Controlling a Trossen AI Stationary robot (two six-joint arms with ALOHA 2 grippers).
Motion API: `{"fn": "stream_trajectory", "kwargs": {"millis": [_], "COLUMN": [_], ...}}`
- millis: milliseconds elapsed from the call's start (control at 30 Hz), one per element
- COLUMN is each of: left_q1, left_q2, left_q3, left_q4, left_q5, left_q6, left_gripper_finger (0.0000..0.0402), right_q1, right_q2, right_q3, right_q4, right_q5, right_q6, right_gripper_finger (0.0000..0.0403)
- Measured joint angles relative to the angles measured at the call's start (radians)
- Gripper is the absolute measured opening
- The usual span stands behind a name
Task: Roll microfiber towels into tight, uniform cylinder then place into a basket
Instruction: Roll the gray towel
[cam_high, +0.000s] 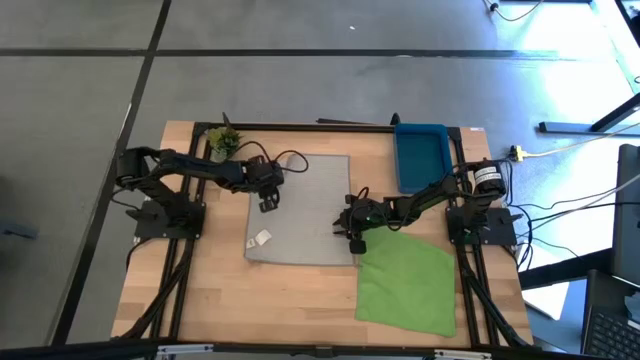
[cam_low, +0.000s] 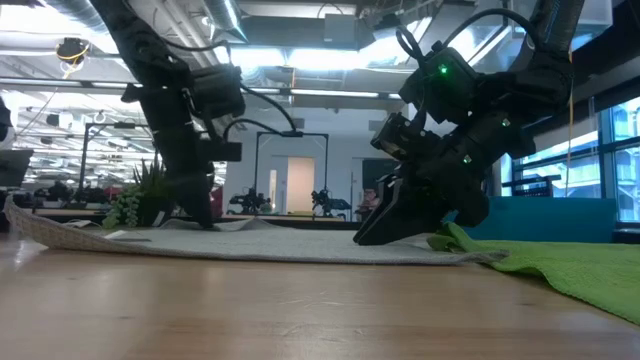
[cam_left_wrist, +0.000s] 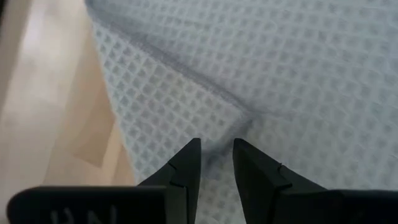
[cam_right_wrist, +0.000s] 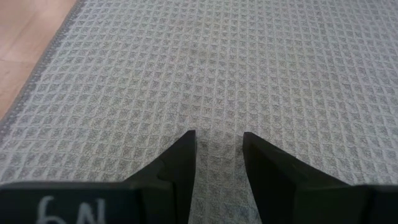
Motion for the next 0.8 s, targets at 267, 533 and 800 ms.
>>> {"fn": "stream_trajectory", "kwargs": {"millis": [267,533,800], "left_q1": [-0.009,-0.006,-0.007], "left_q2": [0.002,0.002,0.002], "left_q3": [0.000,0.000,0.000], "left_q4": [0.008,0.008,0.007], "left_q5": [-0.036,-0.035,-0.038], "left_q6": [0.019,0.034,0.032], "left_gripper_finger": [0.0082,0.0060,0.0004], "right_q1": [0.000,0.000,0.000], "right_q2": [0.000,0.000,0.001], "right_q3": [0.000,0.000,0.000], "right_q4": [0.001,0.002,0.007], "right_q5": [0.000,-0.001,-0.001], "right_q6": [0.000,0.000,0.000], "right_gripper_finger": [0.0136,0.0136,0.0135]}}
